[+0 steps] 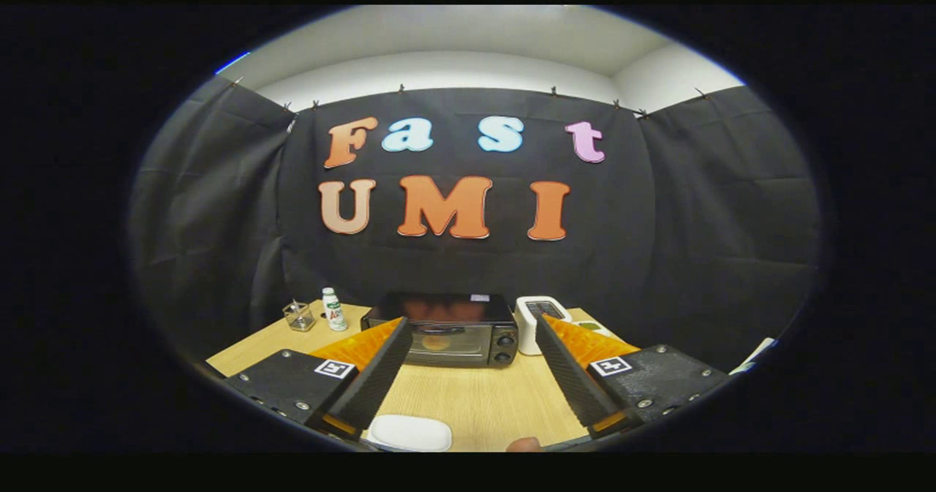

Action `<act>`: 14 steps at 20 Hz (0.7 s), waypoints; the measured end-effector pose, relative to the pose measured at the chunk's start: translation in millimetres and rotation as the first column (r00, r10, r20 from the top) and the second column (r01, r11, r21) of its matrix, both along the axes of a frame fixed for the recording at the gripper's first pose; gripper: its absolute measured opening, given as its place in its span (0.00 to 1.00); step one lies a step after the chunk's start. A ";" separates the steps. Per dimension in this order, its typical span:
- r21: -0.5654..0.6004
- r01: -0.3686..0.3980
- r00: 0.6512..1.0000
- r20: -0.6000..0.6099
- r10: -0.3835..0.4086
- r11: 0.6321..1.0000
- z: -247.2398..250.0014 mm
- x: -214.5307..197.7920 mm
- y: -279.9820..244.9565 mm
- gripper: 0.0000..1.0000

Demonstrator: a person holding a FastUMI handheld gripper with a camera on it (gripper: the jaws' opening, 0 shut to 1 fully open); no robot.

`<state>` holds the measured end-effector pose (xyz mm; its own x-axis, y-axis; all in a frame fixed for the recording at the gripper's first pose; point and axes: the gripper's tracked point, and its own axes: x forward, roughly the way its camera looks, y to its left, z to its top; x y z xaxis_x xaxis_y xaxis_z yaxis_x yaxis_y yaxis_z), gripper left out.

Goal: Open the toaster oven, put the food inside, and close the toaster oven door.

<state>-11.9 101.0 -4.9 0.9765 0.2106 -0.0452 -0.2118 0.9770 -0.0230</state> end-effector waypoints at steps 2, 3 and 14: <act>-0.006 0.025 1.000 0.013 -0.025 1.000 0.7 -2.4 -9.7 1.00; 0.001 0.031 0.999 0.012 -0.031 1.000 0.9 -3.6 -11.6 1.00; 0.056 0.042 0.999 -0.022 -0.041 0.998 -10.1 -3.7 -17.7 1.00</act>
<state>-15.5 83.3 -14.9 0.9834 0.1730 -0.0552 -0.1712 0.9846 0.0363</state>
